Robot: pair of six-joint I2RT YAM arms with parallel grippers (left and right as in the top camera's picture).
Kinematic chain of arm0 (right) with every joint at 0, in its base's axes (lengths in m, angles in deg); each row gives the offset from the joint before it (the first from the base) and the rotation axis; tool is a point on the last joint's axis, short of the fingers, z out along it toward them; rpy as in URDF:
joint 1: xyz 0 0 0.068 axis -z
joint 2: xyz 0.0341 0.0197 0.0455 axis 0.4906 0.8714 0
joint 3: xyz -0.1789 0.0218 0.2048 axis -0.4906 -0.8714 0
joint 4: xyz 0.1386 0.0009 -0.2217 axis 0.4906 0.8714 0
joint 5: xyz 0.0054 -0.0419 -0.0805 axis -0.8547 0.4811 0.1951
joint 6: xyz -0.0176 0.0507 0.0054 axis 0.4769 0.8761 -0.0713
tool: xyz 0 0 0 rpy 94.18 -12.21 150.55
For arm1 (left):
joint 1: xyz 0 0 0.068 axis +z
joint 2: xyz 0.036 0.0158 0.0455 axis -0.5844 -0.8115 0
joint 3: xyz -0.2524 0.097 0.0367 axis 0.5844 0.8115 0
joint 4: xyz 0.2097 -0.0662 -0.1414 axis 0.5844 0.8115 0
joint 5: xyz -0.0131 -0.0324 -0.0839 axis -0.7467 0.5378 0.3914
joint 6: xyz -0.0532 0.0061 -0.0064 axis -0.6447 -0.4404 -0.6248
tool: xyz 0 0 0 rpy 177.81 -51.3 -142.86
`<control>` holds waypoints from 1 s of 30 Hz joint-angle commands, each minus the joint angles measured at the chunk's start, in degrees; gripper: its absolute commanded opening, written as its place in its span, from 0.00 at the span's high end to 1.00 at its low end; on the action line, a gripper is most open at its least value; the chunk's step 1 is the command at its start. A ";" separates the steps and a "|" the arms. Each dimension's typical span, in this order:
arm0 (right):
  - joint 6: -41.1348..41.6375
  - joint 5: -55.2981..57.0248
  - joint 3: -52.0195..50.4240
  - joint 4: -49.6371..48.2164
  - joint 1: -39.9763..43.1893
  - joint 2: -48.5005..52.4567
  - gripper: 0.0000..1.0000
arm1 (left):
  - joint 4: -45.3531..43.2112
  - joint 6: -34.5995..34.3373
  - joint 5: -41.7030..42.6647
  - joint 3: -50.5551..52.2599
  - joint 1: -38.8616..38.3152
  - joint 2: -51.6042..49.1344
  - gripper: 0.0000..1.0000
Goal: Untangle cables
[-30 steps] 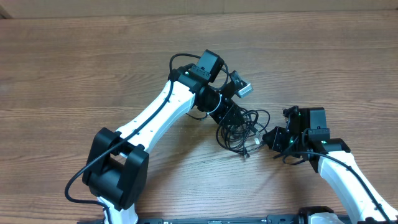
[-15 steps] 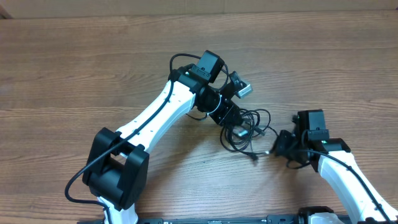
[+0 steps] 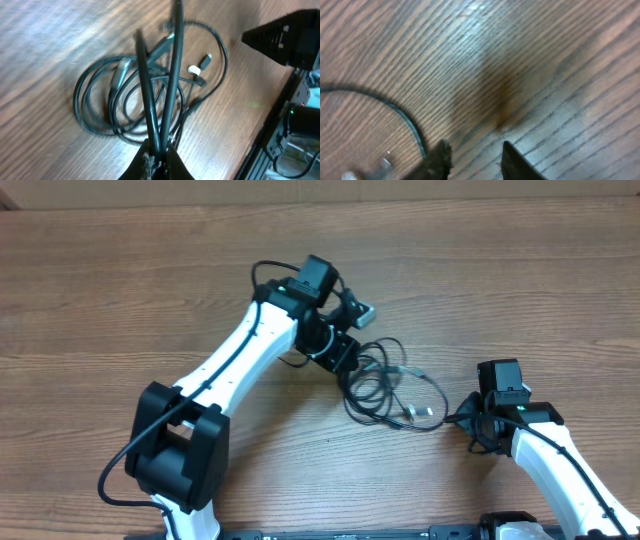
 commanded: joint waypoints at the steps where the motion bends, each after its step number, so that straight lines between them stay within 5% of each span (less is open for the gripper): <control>1: 0.63 1.22 1.22 -0.76 0.13 0.13 0.55 | -0.04 -0.83 1.33 -1.31 0.20 1.11 0.96; 6: -2.10 -4.35 1.22 -2.80 0.13 0.13 0.44 | 0.28 4.44 8.81 -1.31 -0.13 1.11 0.96; 10: -16.87 -20.02 1.22 -8.85 0.13 0.13 0.27 | 2.89 17.97 22.62 -1.31 -0.13 1.11 0.96; 15: -19.96 -28.22 1.22 -11.96 0.13 0.13 0.11 | 2.82 19.50 25.03 -1.31 0.04 1.18 0.96; 23: -28.50 -41.86 1.22 -14.95 0.13 0.13 0.12 | 2.82 19.63 28.70 -1.31 0.17 1.22 0.96; 30: -28.57 -40.92 1.22 -14.95 0.13 0.13 0.12 | 3.61 23.45 36.74 -1.44 2.36 1.33 0.96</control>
